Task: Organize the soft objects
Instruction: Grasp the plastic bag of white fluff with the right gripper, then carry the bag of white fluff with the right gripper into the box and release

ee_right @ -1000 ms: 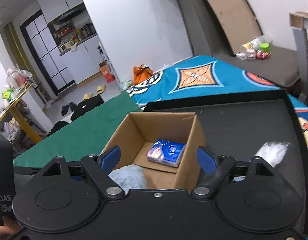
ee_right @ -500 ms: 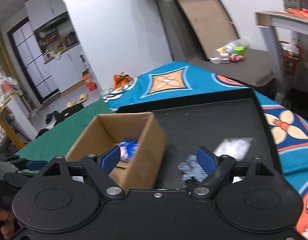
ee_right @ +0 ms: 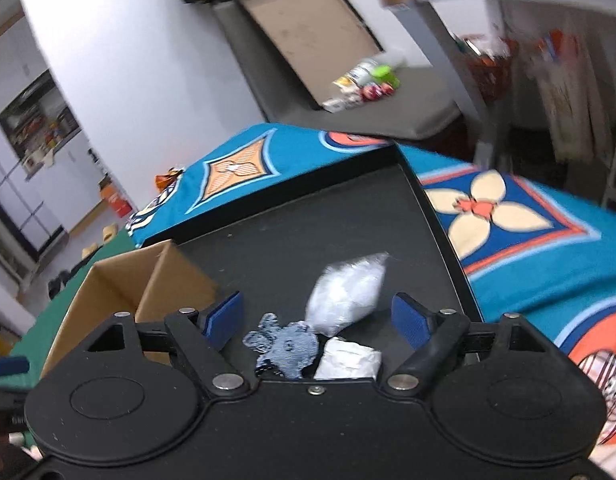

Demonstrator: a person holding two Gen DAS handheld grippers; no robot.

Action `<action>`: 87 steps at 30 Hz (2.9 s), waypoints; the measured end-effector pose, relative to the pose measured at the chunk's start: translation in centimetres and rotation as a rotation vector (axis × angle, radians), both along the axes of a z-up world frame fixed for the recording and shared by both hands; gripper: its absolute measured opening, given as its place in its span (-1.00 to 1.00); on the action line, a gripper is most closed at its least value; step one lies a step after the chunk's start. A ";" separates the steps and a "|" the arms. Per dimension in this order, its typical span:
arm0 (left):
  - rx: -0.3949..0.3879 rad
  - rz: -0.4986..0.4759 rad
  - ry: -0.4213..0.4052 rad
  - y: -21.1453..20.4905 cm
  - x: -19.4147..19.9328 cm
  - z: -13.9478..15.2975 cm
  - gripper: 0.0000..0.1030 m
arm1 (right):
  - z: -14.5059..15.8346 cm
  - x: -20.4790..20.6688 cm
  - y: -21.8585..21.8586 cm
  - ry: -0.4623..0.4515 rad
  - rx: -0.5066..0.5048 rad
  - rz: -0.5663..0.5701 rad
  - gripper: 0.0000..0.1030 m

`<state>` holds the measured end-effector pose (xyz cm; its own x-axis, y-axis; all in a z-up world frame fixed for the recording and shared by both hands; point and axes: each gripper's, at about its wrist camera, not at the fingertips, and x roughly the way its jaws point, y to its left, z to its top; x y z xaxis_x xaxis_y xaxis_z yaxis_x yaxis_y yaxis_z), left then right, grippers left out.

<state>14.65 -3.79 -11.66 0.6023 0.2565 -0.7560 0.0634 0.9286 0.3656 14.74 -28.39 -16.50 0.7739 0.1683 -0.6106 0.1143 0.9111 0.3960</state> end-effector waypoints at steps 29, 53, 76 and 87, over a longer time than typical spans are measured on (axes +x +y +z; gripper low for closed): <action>0.087 -0.007 0.010 -1.8 2.5 -0.5 0.64 | -4.0 2.2 -2.3 0.040 0.274 -0.070 -0.77; -0.006 -0.008 -0.014 2.1 0.6 1.1 0.64 | 1.6 0.6 1.3 -0.105 0.135 0.038 -0.78; -0.159 -0.021 0.015 5.6 0.3 0.4 -0.22 | 5.7 0.7 9.1 -0.177 0.001 0.250 -0.78; -0.239 -0.002 0.075 7.0 0.9 -0.8 -0.76 | 5.9 1.3 12.6 -0.163 -0.064 0.321 -0.78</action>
